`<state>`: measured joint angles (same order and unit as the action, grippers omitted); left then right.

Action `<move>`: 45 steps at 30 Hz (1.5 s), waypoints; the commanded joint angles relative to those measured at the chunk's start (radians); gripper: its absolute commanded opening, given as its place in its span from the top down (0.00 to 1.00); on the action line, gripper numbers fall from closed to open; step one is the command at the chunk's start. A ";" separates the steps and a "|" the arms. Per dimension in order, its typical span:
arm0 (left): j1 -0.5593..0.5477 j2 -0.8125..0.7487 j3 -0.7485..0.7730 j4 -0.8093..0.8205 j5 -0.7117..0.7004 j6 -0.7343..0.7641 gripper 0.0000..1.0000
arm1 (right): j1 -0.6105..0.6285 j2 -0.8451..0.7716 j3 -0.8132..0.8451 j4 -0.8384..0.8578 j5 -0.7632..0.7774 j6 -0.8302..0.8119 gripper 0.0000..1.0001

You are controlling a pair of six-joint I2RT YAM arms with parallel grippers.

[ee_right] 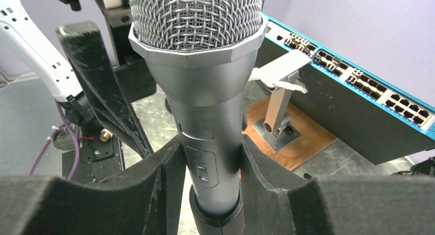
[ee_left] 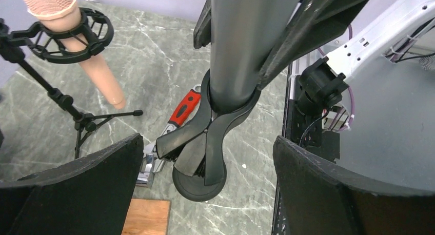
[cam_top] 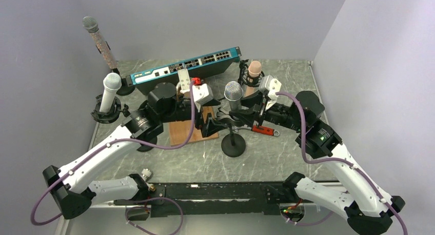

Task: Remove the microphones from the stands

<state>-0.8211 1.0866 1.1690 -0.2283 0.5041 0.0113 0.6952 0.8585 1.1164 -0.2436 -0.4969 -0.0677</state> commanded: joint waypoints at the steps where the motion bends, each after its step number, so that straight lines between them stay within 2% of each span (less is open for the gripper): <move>1: 0.022 0.033 -0.010 0.132 0.104 0.048 0.01 | 0.004 -0.009 -0.002 -0.023 -0.010 0.036 1.00; 5: 0.093 0.031 -0.108 0.310 0.214 -0.003 0.01 | 0.004 -0.008 -0.010 -0.009 0.000 0.047 1.00; 11: 0.116 0.060 -0.161 0.498 0.326 -0.121 0.01 | 0.004 -0.013 -0.021 0.000 -0.002 0.050 1.00; 14: 0.111 0.098 -0.146 0.487 0.345 -0.123 0.01 | 0.004 -0.012 -0.021 0.000 0.006 0.049 1.00; 18: 0.109 0.089 -0.197 0.577 0.342 -0.150 0.05 | 0.005 -0.012 -0.020 0.001 -0.003 0.058 1.00; 21: 0.105 0.105 -0.174 0.521 0.341 -0.131 0.07 | 0.004 -0.015 -0.025 0.010 -0.002 0.058 1.00; 25: 0.102 0.112 -0.181 0.529 0.327 -0.135 0.10 | 0.005 -0.009 -0.024 0.008 -0.006 0.057 1.00; 26: 0.102 0.115 -0.183 0.530 0.327 -0.136 0.13 | 0.004 -0.008 -0.025 0.010 -0.006 0.058 1.00; 29: 0.099 0.128 -0.162 0.481 0.319 -0.119 0.34 | 0.004 -0.013 -0.031 0.023 0.000 0.064 1.00; 33: 0.090 0.131 -0.135 0.364 0.272 -0.063 0.87 | 0.004 -0.017 -0.021 0.036 0.049 0.066 1.00; 34: 0.088 0.128 -0.132 0.337 0.254 -0.056 0.97 | 0.004 -0.022 -0.021 0.040 0.068 0.079 1.00; 35: 0.087 0.126 -0.130 0.317 0.240 -0.052 1.00 | 0.004 -0.027 -0.021 0.047 0.082 0.092 1.00; 40: 0.083 0.141 -0.081 0.210 0.212 -0.036 1.00 | 0.004 -0.048 -0.015 0.090 0.143 0.102 1.00; 45: 0.079 0.142 -0.086 0.207 0.209 -0.048 1.00 | 0.005 -0.033 0.045 0.113 0.206 0.105 1.00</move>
<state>-0.7357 1.2167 1.0592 0.0547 0.7258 -0.0376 0.6956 0.8291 1.0916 -0.2180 -0.3557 0.0082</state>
